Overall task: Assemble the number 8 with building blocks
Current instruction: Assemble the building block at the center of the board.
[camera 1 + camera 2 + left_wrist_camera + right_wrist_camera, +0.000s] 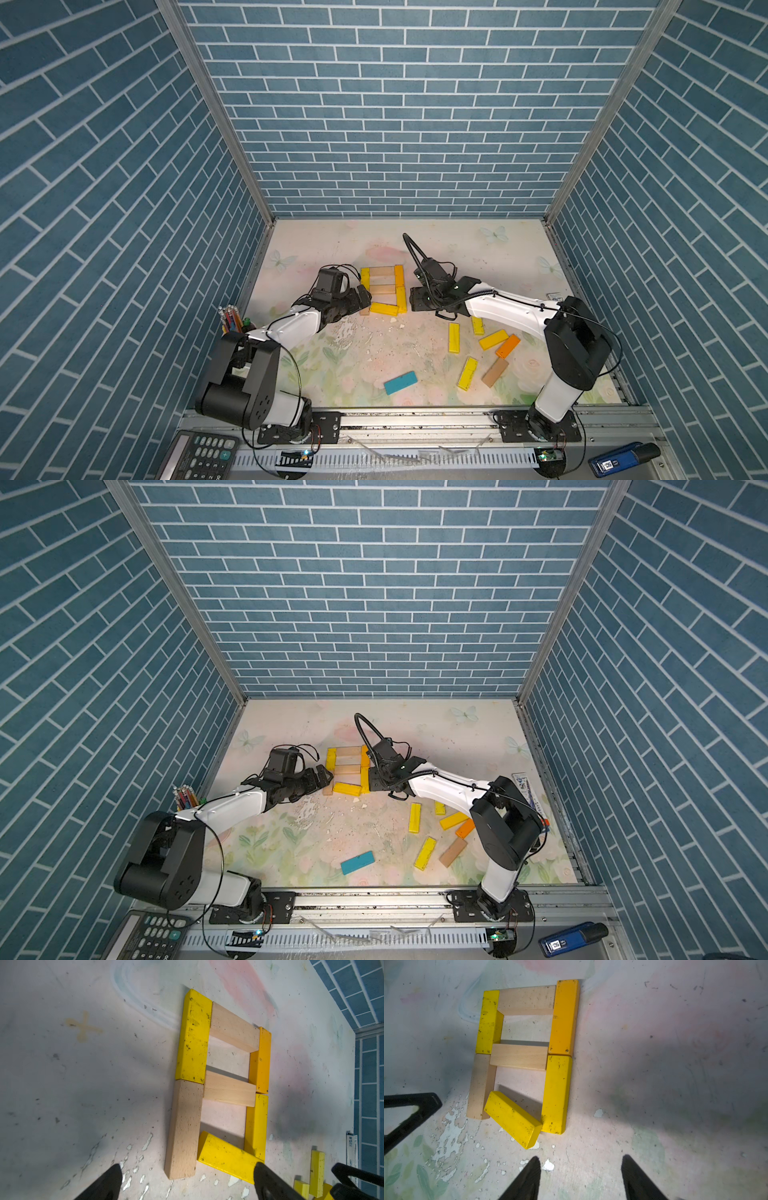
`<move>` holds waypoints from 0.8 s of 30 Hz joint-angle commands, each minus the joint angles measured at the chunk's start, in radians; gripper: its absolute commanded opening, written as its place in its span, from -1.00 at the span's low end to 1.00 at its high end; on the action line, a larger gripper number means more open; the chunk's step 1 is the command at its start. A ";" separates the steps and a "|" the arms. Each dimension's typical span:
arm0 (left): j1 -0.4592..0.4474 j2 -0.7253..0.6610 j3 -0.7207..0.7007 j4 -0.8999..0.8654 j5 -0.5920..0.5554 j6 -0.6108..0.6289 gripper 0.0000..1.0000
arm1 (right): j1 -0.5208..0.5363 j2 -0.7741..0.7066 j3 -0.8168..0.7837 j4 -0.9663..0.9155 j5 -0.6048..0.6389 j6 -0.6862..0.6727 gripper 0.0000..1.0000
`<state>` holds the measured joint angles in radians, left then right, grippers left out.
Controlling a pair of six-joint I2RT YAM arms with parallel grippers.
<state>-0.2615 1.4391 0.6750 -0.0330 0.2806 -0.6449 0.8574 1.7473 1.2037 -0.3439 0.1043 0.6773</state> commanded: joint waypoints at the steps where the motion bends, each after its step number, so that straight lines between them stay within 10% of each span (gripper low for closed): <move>1: 0.013 0.035 0.018 0.075 0.072 0.027 0.99 | -0.003 0.044 0.041 -0.041 -0.025 0.041 0.28; 24: 0.013 0.092 0.018 0.100 0.109 0.032 0.99 | -0.002 0.193 0.134 -0.043 -0.099 0.056 0.30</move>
<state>-0.2546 1.5177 0.6758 0.0444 0.3782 -0.6201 0.8570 1.9179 1.3109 -0.3752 0.0139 0.6865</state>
